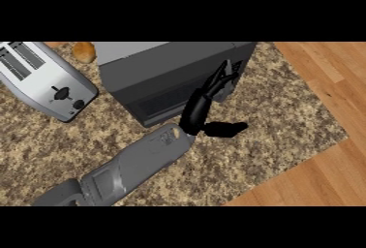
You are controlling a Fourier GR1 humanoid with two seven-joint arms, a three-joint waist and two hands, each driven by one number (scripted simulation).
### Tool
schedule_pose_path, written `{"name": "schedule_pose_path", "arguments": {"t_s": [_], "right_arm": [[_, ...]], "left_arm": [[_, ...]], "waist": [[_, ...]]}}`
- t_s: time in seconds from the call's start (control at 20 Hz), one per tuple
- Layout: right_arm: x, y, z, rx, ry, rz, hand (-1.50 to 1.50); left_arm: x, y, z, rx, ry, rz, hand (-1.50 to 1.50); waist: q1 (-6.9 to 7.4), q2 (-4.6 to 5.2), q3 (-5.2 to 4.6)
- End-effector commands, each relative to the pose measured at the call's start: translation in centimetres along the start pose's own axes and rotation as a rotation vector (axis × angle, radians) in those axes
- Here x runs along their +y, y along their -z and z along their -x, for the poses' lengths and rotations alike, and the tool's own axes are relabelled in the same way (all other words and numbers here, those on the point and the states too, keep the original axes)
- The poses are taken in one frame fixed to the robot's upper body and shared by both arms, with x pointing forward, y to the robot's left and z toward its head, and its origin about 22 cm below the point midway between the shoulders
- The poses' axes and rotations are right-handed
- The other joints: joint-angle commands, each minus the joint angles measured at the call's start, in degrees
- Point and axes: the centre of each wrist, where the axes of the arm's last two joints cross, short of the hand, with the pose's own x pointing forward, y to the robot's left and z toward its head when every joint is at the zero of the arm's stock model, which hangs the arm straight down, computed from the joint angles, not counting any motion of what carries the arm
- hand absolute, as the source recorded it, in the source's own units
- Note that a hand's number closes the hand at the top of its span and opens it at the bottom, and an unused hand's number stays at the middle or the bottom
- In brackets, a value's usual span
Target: Pick up the milk, place it into the microwave and close the microwave
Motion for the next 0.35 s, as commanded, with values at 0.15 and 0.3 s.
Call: {"name": "schedule_pose_path", "arguments": {"t_s": [0.15,0.3], "right_arm": [[-0.2,-0.1,-0.6,0.013,-0.016,0.012,-1.5],[-0.4,-0.3,-0.7,0.014,-0.017,0.032,-1.5]], "left_arm": [[3.9,2.4,1.9,0.154,0.225,-0.123,-1.5],[3.4,2.8,1.6,0.146,0.257,-0.119,-1.5]], "waist": [[2.15,0.27,0.05],[2.85,0.15,0.05]]}}
